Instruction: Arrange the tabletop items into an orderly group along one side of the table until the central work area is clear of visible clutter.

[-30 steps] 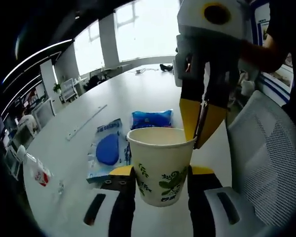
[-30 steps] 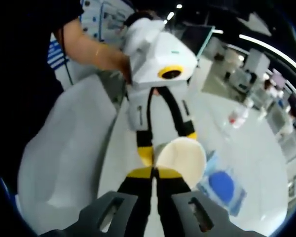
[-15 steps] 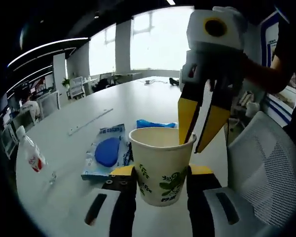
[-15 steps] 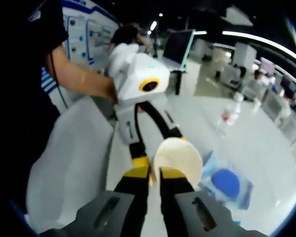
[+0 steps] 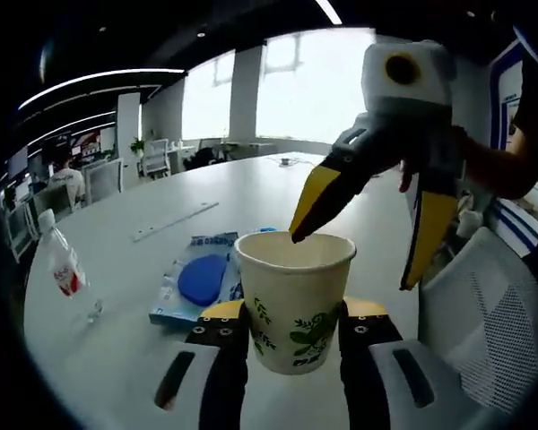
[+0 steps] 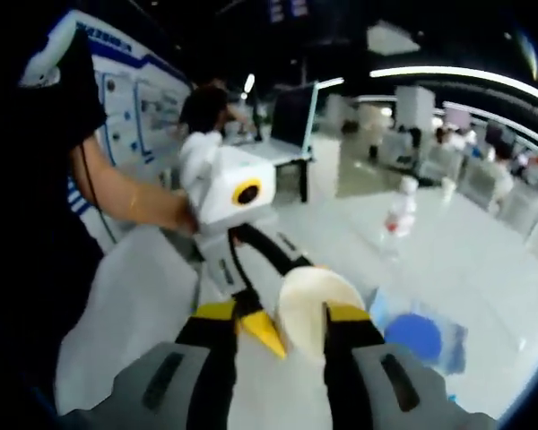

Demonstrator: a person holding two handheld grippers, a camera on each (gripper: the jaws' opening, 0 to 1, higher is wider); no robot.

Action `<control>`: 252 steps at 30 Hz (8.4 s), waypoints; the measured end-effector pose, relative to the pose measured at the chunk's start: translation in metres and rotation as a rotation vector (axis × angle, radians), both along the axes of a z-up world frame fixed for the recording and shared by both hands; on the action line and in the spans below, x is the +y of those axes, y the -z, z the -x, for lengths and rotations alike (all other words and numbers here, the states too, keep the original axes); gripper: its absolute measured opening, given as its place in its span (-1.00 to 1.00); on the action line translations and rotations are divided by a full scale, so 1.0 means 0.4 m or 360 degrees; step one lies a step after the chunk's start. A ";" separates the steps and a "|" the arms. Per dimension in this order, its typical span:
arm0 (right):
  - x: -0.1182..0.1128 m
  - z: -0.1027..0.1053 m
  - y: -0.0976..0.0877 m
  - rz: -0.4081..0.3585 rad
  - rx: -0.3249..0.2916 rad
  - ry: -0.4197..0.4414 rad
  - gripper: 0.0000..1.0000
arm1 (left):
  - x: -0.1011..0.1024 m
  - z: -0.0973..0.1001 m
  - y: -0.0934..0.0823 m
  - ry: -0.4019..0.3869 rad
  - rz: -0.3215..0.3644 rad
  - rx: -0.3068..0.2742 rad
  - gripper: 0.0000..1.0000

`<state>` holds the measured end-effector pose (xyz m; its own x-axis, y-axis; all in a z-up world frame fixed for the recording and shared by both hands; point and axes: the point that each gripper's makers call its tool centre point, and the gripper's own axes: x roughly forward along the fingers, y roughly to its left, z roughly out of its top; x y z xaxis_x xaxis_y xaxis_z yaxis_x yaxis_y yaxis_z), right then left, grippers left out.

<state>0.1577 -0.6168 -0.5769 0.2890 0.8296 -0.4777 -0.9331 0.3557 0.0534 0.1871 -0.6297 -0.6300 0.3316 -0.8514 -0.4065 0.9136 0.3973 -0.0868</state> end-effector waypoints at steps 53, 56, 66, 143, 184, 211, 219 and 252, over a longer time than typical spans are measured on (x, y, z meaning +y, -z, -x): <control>-0.180 -0.154 0.054 -0.0196 0.0105 0.0591 1.00 | 0.117 -0.341 -0.061 -0.0703 0.0265 -0.0224 -0.25; -0.182 -0.164 0.070 -0.0195 0.0124 0.0602 0.99 | 0.114 -0.359 -0.053 -0.0704 0.0256 -0.0237 -0.25; -0.204 -0.211 0.120 -0.0198 0.0165 0.0670 1.00 | 0.124 -0.447 -0.026 -0.0785 0.0267 -0.0265 -0.25; -0.285 -0.314 0.246 -0.0136 0.0245 0.0864 0.96 | 0.120 -0.660 0.222 -0.1035 0.0189 -0.0025 0.09; -0.351 -0.376 0.246 -0.0043 0.0233 0.0937 0.99 | 0.133 -0.470 0.117 -0.0995 0.0136 0.0010 1.00; -0.368 -0.462 0.301 -0.0037 0.0299 0.0924 0.46 | 0.115 -0.316 0.187 -0.1029 -0.0028 0.0102 0.43; -0.371 -0.488 0.324 0.0004 0.0297 0.0945 0.13 | 0.108 -0.289 0.191 -0.1070 0.0013 0.0155 0.26; -0.409 -0.522 0.375 0.0231 0.0225 0.0988 -0.71 | 0.022 -0.224 0.239 -0.1098 0.0077 0.0453 -0.49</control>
<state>0.3664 -0.7803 -0.7271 0.6197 0.4532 -0.6408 -0.5395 0.8389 0.0716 0.2768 -0.6208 -0.7256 0.6843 -0.5071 -0.5239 0.3979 0.8618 -0.3145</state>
